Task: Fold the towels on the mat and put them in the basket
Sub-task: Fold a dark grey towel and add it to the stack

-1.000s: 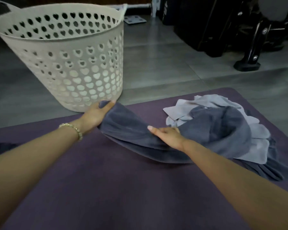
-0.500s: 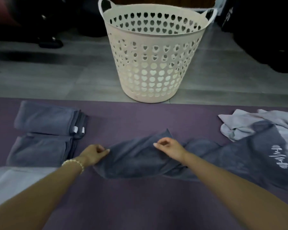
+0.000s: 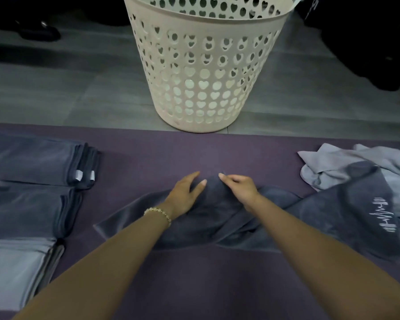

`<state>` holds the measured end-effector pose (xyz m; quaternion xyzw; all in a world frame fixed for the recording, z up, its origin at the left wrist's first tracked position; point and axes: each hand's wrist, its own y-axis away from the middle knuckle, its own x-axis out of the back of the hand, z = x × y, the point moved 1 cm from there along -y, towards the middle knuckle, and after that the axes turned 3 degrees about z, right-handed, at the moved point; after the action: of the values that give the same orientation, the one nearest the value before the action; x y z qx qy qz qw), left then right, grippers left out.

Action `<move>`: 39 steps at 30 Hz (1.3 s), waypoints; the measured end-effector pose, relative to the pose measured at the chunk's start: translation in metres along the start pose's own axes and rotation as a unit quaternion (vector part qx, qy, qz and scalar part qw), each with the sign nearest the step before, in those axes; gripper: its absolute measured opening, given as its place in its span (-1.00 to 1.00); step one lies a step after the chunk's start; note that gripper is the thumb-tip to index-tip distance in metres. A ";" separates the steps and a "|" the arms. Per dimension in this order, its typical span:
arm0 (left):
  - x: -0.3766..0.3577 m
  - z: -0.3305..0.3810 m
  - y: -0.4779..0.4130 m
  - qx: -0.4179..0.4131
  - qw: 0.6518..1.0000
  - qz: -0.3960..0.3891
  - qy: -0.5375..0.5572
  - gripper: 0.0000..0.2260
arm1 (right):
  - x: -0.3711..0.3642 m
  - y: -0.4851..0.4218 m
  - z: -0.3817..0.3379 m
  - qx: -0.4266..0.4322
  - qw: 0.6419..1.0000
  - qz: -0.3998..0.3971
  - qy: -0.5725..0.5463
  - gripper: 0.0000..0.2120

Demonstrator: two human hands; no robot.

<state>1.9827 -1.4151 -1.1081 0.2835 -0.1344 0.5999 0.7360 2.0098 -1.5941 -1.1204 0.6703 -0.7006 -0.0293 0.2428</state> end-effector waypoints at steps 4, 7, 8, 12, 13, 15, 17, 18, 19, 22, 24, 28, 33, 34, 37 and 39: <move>0.003 0.030 -0.009 -0.043 0.993 0.038 0.104 -0.75 | 0.005 0.010 -0.038 0.021 0.996 -0.061 -0.068 -0.72; 0.021 0.046 -0.007 -0.054 0.969 0.101 0.219 -0.72 | 0.014 0.019 -0.056 0.038 0.990 -0.131 -0.036 -0.63; 0.031 0.050 -0.005 -0.043 0.956 0.121 0.266 -0.74 | 0.018 0.024 -0.057 0.036 0.985 -0.170 -0.012 -0.67; 0.080 0.053 0.006 -0.029 0.937 0.158 0.309 -0.81 | 0.018 0.047 -0.059 0.033 0.964 -0.259 0.049 -0.60; 0.091 0.051 0.010 -0.031 0.939 0.166 0.300 -0.82 | 0.018 0.052 -0.062 0.036 0.963 -0.263 0.056 -0.59; 0.111 0.046 0.018 -0.026 0.931 0.199 0.305 -0.82 | 0.014 0.060 -0.073 0.054 0.961 -0.261 0.075 -0.62; 0.132 0.042 0.028 -0.014 0.909 0.242 0.339 -0.82 | 0.009 0.067 -0.085 0.067 0.956 -0.279 0.055 -0.69; 0.145 0.039 0.033 -0.008 0.898 0.267 0.351 -0.83 | 0.007 0.070 -0.089 0.061 0.953 -0.295 0.042 -0.67; 0.159 0.037 0.039 0.001 0.885 0.295 0.361 -0.83 | 0.006 0.074 -0.094 0.051 0.947 -0.313 0.046 -0.58; 0.200 0.031 0.064 0.019 0.864 0.357 0.354 -0.82 | 0.010 0.088 -0.102 0.059 0.936 -0.330 0.105 -0.51; 0.218 0.024 0.078 0.028 0.877 0.362 0.315 -0.80 | 0.016 0.092 -0.109 0.068 0.946 -0.303 0.096 -0.49; 0.211 0.035 0.088 0.016 0.943 0.266 0.198 -0.68 | 0.012 0.108 -0.143 0.103 0.957 -0.270 0.029 -0.72; 0.151 0.106 0.105 -0.057 0.989 0.018 0.138 -0.67 | -0.020 0.129 -0.190 0.118 0.949 -0.290 -0.032 -0.56; 0.147 0.112 0.106 -0.054 0.987 -0.013 0.149 -0.60 | -0.021 0.132 -0.196 0.110 0.948 -0.292 -0.054 -0.54; 0.155 0.114 0.108 -0.047 0.979 -0.070 0.187 -0.59 | -0.013 0.130 -0.198 0.103 0.943 -0.306 -0.084 -0.48; 0.166 0.107 0.109 -0.046 0.974 -0.060 0.215 -0.71 | -0.003 0.128 -0.189 0.093 0.943 -0.314 -0.051 -0.36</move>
<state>1.9340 -1.3298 -0.9053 0.1215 0.0169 0.5944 0.7948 1.9629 -1.5247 -0.9076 0.8736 -0.4652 -0.0732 0.1223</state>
